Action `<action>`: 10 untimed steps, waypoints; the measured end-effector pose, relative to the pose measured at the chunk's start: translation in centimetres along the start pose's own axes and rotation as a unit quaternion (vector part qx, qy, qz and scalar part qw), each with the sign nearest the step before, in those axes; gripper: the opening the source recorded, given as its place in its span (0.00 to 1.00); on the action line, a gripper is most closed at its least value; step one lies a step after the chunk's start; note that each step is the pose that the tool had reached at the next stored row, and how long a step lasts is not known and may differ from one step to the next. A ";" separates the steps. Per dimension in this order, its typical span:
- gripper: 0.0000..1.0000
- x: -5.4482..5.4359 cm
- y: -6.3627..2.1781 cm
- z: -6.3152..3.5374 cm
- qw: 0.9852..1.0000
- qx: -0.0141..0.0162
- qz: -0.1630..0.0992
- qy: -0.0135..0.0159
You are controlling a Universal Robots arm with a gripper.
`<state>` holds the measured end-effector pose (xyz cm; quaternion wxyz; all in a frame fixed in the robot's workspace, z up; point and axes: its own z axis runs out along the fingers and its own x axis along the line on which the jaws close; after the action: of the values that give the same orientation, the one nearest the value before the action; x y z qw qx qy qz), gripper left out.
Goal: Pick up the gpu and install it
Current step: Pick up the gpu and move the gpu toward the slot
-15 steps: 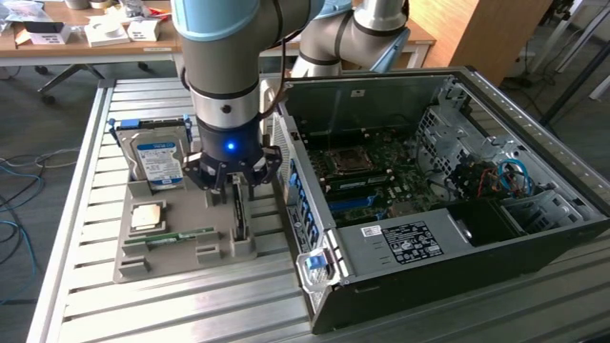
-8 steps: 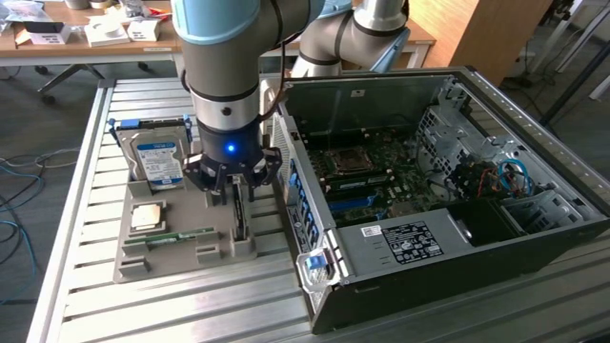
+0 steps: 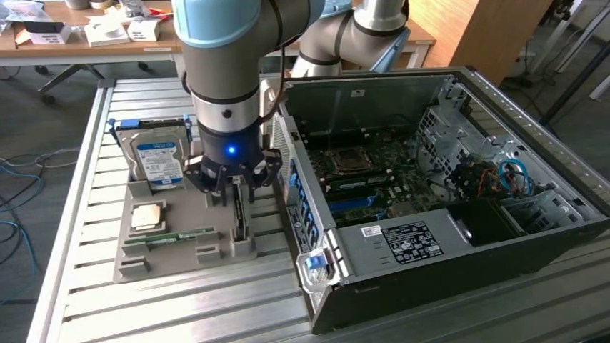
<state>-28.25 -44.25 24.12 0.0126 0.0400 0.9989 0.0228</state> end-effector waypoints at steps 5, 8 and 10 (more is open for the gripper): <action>0.49 0.0 -0.03 0.48 1.000 0.000 0.000 0.000; 0.49 0.0 -0.03 0.61 1.000 0.000 0.000 0.000; 0.49 0.0 -0.03 0.61 1.000 0.000 0.000 0.000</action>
<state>-28.25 -44.26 23.51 0.0124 0.0400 0.9989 0.0227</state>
